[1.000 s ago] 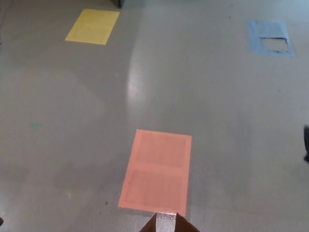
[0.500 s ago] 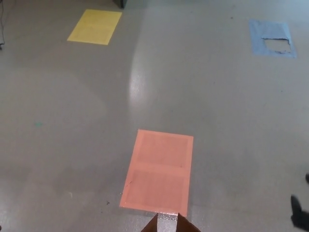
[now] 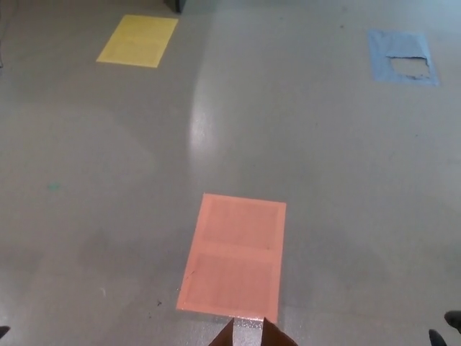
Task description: An air pump is kept on top of a storage box on the floor and the robot uses its right hand to press down on the handle of the pump to compress it
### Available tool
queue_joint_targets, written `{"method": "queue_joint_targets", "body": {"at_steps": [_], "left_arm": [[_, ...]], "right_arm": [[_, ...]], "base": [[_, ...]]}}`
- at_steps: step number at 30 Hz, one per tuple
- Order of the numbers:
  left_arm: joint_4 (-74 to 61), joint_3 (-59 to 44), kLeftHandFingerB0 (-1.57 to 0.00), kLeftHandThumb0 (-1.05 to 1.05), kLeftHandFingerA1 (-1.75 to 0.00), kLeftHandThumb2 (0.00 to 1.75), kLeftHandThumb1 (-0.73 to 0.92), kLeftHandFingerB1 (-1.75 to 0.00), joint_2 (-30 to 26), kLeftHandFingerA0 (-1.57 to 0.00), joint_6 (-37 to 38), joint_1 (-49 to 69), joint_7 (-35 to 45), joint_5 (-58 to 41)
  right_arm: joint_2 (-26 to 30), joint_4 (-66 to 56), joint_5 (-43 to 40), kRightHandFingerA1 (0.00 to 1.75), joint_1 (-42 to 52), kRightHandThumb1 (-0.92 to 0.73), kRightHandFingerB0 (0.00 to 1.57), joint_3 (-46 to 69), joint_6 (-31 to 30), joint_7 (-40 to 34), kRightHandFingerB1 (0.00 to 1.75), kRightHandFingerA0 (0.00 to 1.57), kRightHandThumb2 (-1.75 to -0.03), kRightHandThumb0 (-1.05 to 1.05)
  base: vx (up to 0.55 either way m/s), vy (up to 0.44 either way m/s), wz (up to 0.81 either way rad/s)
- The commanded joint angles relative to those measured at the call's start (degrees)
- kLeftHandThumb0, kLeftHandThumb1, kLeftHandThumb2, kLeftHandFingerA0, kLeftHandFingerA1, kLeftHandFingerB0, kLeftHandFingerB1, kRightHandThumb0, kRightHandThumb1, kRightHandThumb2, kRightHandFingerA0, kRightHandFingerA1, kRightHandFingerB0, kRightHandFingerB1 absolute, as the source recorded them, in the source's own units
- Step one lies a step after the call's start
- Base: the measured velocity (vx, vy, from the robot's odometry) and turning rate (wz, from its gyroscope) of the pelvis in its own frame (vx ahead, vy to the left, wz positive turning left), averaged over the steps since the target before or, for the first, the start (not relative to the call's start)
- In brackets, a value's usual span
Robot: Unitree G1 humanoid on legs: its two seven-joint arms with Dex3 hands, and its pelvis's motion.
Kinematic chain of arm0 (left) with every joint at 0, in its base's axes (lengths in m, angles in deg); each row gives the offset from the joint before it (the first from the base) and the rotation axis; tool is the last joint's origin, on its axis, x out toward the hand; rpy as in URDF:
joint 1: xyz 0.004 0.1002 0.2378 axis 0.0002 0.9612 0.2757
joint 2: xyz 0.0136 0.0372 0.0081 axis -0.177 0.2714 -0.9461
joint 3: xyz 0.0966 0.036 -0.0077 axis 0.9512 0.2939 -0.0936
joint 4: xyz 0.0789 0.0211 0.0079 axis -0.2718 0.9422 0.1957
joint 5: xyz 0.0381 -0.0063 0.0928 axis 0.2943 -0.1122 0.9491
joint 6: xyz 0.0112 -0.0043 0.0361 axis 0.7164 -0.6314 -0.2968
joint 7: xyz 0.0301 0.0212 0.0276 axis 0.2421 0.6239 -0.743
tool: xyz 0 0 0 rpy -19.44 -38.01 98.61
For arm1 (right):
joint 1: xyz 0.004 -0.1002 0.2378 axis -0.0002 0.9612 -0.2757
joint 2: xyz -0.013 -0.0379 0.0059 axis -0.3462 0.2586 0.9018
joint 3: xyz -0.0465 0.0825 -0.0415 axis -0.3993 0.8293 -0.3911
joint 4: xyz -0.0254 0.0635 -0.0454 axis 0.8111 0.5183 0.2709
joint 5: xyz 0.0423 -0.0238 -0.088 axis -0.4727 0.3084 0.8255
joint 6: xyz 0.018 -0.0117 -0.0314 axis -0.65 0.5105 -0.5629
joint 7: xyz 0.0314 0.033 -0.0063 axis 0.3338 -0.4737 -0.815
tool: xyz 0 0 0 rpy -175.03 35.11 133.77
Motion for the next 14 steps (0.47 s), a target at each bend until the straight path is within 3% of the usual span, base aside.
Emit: {"method": "queue_joint_targets", "body": {"at_steps": [1, 5, 6, 7, 9, 13, 14], "left_arm": [[0.77, -1.05, -0.31, -0.77, -0.49, 0.62, 0.71, -0.35, -1.26, -0.28, -1.43, -0.14, 0.25, -0.43], [0.82, -0.91, -0.3, -0.76, -0.48, 0.63, 0.72, -0.34, -1.42, -0.28, -1.94, -0.72, 0.31, 0.15], [0.84, -0.97, -0.31, -0.76, -0.48, 0.63, 0.72, -0.34, -1.27, -0.29, -1.99, -0.82, 0.4, 0.1], [0.84, -1.03, -0.29, -0.81, -0.51, 0.69, 0.63, -0.37, -1.18, -0.3, -1.99, -0.84, 0.37, 0.03], [0.87, -1.11, -0.29, -0.82, -0.51, 0.69, 0.64, -0.37, -1.0, -0.29, -2.24, -0.84, 0.4, -0.05], [0.85, -1.44, -0.31, -0.79, -0.5, 0.67, 0.63, -0.37, -0.54, -0.3, -2.2, -0.64, 0.33, -0.31], [0.86, -1.52, -0.32, -0.75, -0.48, 0.62, 0.7, -0.34, -0.32, -0.29, -2.23, -0.39, 0.32, -0.39]], "right_arm": [[1.08, 0.33, 0.75, 0.49, -0.79, -0.76, 0.01, -1.98, -1.43, 1.69, 0.27, 0.0, -1.14, -0.72], [1.23, 0.45, 0.77, 0.51, -1.03, -0.77, 0.0, -3.04, -1.94, 2.24, 0.27, 0.03, -1.13, -0.73], [1.42, 0.45, 0.65, 0.54, -0.93, -0.81, 0.0, -3.19, -1.89, 2.43, 0.22, 0.09, -1.13, -0.82], [1.51, 0.44, 0.56, 0.51, -0.92, -0.76, 0.03, -3.34, -2.01, 2.54, 0.28, 0.02, -1.12, -0.73], [1.67, 0.47, 0.42, 0.52, -0.91, -0.79, 0.01, -3.51, -2.2, 2.6, 0.28, 0.1, -1.12, -0.81], [2.03, 0.46, 0.18, 0.45, -0.68, -0.81, 0.07, -3.64, -2.06, 3.14, 0.19, 0.04, -1.12, -0.82], [2.2, 0.44, 0.26, 0.48, -0.39, -0.82, 0.1, -3.75, -1.95, 3.18, 0.18, 0.03, -1.12, -0.84]], "base": [[0.0, 0.0, 0.0], [0.0, 0.0, 0.0], [0.0, 0.0, 0.0], [0.0, 0.0, 0.0], [0.0, 0.0, 0.0], [0.0, 0.0, 0.0], [0.0, 0.0, 0.0]]}}
